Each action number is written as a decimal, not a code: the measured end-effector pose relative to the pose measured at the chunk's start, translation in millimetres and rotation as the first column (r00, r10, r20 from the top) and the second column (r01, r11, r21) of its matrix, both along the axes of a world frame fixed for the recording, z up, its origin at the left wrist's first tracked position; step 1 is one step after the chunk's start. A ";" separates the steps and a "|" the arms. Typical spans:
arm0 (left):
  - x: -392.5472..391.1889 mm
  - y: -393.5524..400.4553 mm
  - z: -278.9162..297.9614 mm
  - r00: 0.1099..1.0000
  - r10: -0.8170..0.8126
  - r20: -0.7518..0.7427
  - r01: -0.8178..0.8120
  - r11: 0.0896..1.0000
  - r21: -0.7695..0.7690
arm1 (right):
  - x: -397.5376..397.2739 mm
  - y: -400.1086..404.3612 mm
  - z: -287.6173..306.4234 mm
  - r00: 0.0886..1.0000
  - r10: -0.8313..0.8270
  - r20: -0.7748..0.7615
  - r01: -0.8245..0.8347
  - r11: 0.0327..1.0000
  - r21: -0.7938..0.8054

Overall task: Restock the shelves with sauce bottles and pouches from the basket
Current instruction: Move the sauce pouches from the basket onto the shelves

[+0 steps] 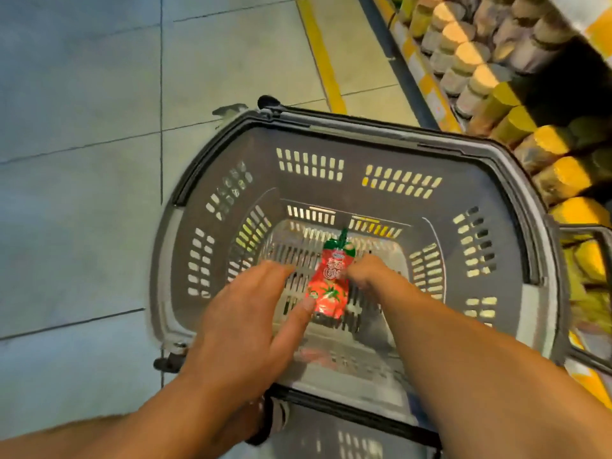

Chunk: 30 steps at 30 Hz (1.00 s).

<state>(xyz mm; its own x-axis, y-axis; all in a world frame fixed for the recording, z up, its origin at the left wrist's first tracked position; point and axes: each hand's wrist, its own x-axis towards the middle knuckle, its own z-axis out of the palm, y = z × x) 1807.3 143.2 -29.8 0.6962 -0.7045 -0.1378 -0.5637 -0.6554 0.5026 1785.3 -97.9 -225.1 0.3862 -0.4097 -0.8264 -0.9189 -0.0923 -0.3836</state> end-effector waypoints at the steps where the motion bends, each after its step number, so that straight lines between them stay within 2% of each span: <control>1: 1.7 -0.2 -0.4 1.000 -0.005 0.004 0.005 1.000 0.018 | 2.5 3.2 -10.6 0.998 -0.055 -0.028 0.057 0.997 0.060; 4: 7.3 -0.2 -4.5 1.000 0.007 0.004 -0.007 0.997 0.075 | 6.6 12.5 -36.9 0.985 -0.128 -0.114 0.145 0.976 0.161; 9: 10.2 0.5 -8.6 1.000 0.024 -0.003 -0.024 0.995 0.097 | 0.8 18.5 -71.2 0.957 -0.253 -0.140 0.263 0.963 0.054; 17: 12.5 -2.0 -8.5 1.000 0.010 0.007 -0.011 0.997 0.081 | 9.7 27.4 -77.2 0.940 -0.332 -0.075 0.338 0.937 0.091; 23: 13.9 -5.3 -11.0 1.000 0.023 0.022 -0.024 0.998 0.057 | 4.5 12.1 -44.4 0.949 -0.315 -0.029 0.316 0.945 0.086; 30: 25.0 -16.3 -14.2 0.995 0.030 0.092 -0.036 0.997 0.062 | -5.5 -11.2 47.0 0.972 -0.204 0.118 0.207 0.978 -0.018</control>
<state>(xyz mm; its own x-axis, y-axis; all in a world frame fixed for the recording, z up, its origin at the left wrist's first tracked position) 1832.3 126.9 -44.0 0.7305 -0.6728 -0.1168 -0.5827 -0.7033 0.4073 1779.8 -109.1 -178.1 0.3827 -0.5138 -0.7678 -0.8693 0.0812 -0.4876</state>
